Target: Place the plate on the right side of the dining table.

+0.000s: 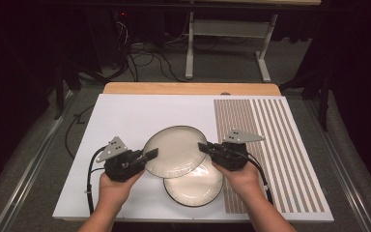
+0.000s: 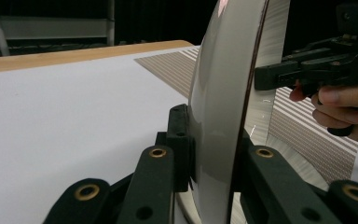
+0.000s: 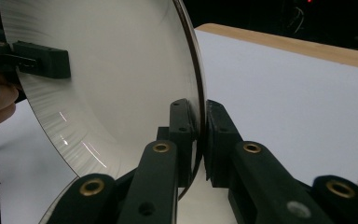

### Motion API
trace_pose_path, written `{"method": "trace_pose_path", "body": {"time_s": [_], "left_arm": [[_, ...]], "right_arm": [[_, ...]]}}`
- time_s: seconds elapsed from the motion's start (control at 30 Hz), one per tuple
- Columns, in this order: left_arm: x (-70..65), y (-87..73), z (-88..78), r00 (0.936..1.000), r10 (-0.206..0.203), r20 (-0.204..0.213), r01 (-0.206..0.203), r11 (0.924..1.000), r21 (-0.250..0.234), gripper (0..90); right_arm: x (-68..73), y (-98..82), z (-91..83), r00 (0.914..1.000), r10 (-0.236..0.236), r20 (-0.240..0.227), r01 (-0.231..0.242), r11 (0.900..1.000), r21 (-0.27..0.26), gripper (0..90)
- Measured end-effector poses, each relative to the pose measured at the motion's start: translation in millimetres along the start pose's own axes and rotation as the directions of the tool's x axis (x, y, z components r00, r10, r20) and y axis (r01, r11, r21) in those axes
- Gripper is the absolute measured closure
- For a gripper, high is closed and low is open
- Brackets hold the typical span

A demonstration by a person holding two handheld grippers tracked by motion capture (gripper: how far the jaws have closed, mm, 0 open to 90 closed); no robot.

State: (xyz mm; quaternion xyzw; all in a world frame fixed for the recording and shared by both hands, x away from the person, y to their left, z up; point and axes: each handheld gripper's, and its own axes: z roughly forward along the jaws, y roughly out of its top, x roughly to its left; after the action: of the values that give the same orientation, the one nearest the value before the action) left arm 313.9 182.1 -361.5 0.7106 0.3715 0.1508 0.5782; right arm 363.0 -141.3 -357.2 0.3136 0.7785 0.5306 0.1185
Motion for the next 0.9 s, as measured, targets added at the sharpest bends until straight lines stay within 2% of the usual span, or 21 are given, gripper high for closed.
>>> {"method": "trace_pose_path", "body": {"time_s": [0.17,0.2,0.23,0.3,0.37,0.43,0.5,0.53,0.6,0.63,0.67,0.7,0.73,0.83,0.9], "left_arm": [[-8.9,15.7,19.4,0.9992,0.031,0.024,-0.032,0.9994,0.015,78.6],[-13.0,21.1,28.0,0.9986,0.041,0.034,-0.041,0.999,0.019,78.6],[-13.0,21.1,28.0,0.9986,0.041,0.034,-0.041,0.999,0.019,78.6],[-16.9,26.0,36.9,0.998,0.045,0.045,-0.046,0.9987,0.023,78.5],[-20.4,30.0,46.3,0.9969,0.052,0.06,-0.053,0.9982,0.026,78.5],[-26.2,34.8,61.5,0.9951,0.055,0.082,-0.058,0.9978,0.032,78.5],[-27.5,35.9,65.3,0.9946,0.053,0.089,-0.056,0.9977,0.037,78.5],[-29.4,37.2,72.0,0.9935,0.049,0.103,-0.053,0.9977,0.042,78.5],[-33.6,38.9,87.1,0.9901,0.047,0.132,-0.055,0.9972,0.051,78.5],[-33.6,38.9,87.1,0.9901,0.047,0.132,-0.055,0.9972,0.051,78.4],[-36.9,39.6,98.6,0.988,0.04,0.149,-0.049,0.9972,0.056,78.4],[-38.4,39.9,104.2,0.9867,0.035,0.158,-0.045,0.9972,0.06,78.3],[-38.4,39.9,104.2,0.9867,0.035,0.158,-0.045,0.9972,0.06,78.3],[-44.1,40.6,126.1,0.9823,0.017,0.187,-0.032,0.9964,0.078,78.0],[-45.4,40.8,131.3,0.9811,0.013,0.193,-0.03,0.996,0.084,77.8]], "right_arm": [[-13.0,1.9,-21.2,0.9992,0.006,0.04,-0.005,1.0,-0.024,85.5],[-17.2,1.7,-28.0,0.9984,0.015,0.054,-0.013,0.999,-0.029,85.5],[-17.2,1.7,-28.0,0.9984,0.015,0.054,-0.013,0.999,-0.029,85.5],[-24.6,1.1,-39.0,0.9968,0.019,0.077,-0.016,0.999,-0.036,85.4],[-27.5,0.7,-43.0,0.9963,0.019,0.084,-0.016,0.999,-0.04,85.4],[-35.7,-1.1,-55.4,0.9935,0.031,0.109,-0.026,0.999,-0.042,85.3],[-40.5,-2.8,-62.6,0.9915,0.04,0.124,-0.035,0.998,-0.043,85.3],[-40.5,-2.8,-62.6,0.9915,0.04,0.124,-0.035,0.998,-0.043,85.3],[-49.5,-7.7,-76.3,0.9873,0.056,0.149,-0.051,0.998,-0.041,85.4],[-49.5,-7.7,-76.3,0.9873,0.056,0.149,-0.051,0.998,-0.041,85.4],[-55.9,-11.3,-85.3,0.9834,0.068,0.168,-0.062,0.997,-0.041,85.5],[-57.3,-12.1,-87.3,0.9825,0.071,0.172,-0.065,0.997,-0.04,85.4],[-60.5,-13.6,-91.1,0.9813,0.074,0.178,-0.069,0.997,-0.037,85.5],[-70.5,-18.8,-102.2,0.9761,0.093,0.196,-0.087,0.995,-0.038,85.7],[-72.5,-20.0,-104.6,0.9748,0.097,0.201,-0.092,0.995,-0.036,85.7]]}}
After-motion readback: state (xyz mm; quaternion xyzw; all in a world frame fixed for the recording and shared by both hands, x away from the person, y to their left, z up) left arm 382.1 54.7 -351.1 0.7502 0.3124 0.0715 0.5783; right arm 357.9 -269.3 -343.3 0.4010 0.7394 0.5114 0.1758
